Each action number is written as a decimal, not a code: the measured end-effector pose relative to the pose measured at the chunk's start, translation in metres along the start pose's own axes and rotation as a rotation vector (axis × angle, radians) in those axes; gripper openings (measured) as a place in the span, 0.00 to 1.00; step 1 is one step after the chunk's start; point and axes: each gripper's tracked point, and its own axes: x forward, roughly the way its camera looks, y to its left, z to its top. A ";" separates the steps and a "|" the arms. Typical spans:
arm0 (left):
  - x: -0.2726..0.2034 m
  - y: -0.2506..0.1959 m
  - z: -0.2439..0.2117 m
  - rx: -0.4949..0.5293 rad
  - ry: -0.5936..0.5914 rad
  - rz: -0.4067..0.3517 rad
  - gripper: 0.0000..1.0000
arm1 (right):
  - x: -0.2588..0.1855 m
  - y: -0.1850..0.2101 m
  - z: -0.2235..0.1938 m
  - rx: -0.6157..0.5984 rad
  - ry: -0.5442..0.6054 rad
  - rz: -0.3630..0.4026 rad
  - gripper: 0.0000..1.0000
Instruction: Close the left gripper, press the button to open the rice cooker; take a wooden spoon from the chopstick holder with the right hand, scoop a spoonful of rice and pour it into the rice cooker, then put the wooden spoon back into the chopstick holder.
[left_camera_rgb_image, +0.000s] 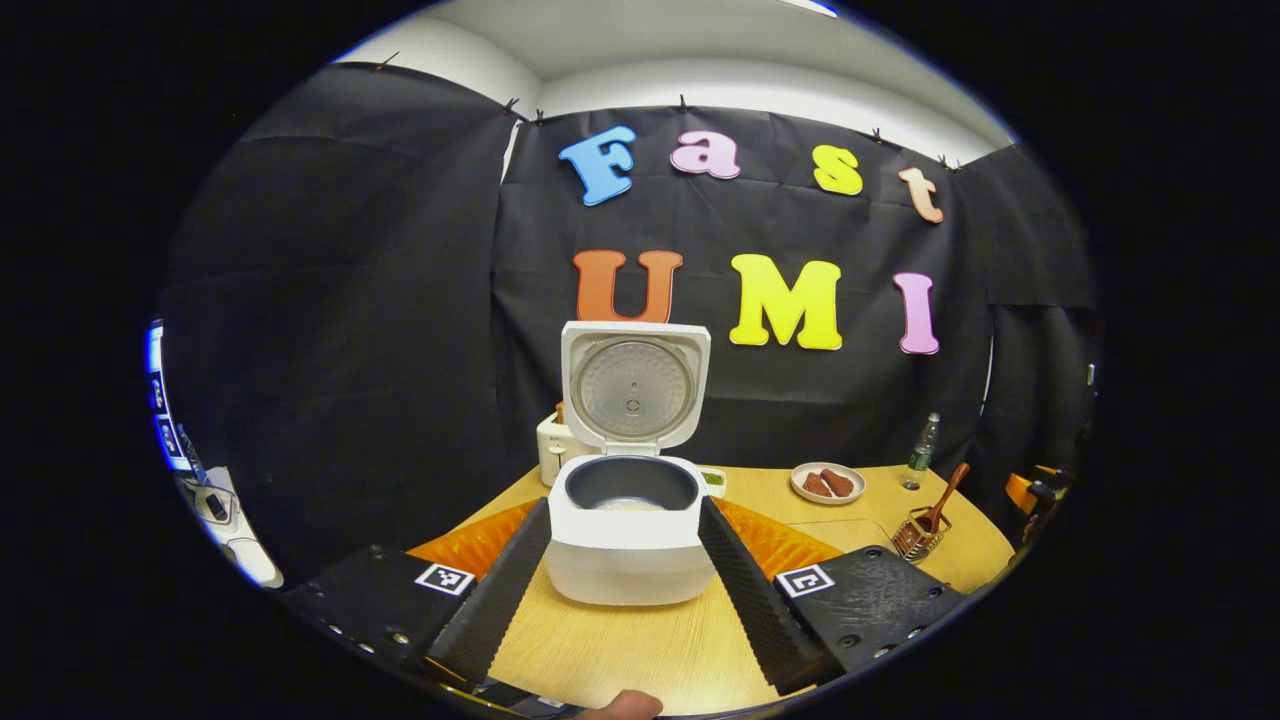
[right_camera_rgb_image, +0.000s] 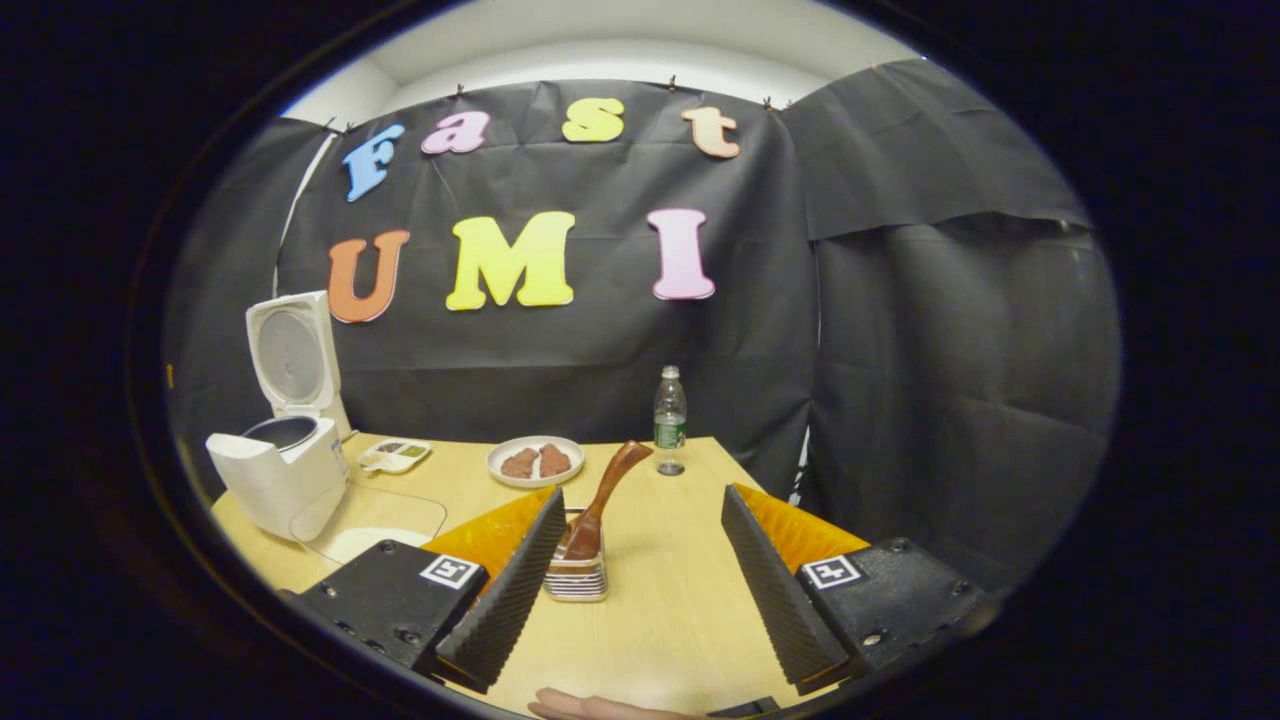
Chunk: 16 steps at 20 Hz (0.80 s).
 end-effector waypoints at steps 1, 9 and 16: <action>-0.008 -0.003 0.001 0.007 -0.017 -0.007 0.94 | 0.009 0.002 -0.002 0.008 0.006 0.004 1.00; -0.039 -0.022 -0.021 0.020 -0.084 -0.045 0.94 | 0.099 0.024 -0.036 0.115 0.072 0.115 1.00; -0.044 -0.001 -0.035 0.089 -0.107 0.004 0.95 | 0.177 0.035 -0.067 0.299 0.169 0.137 1.00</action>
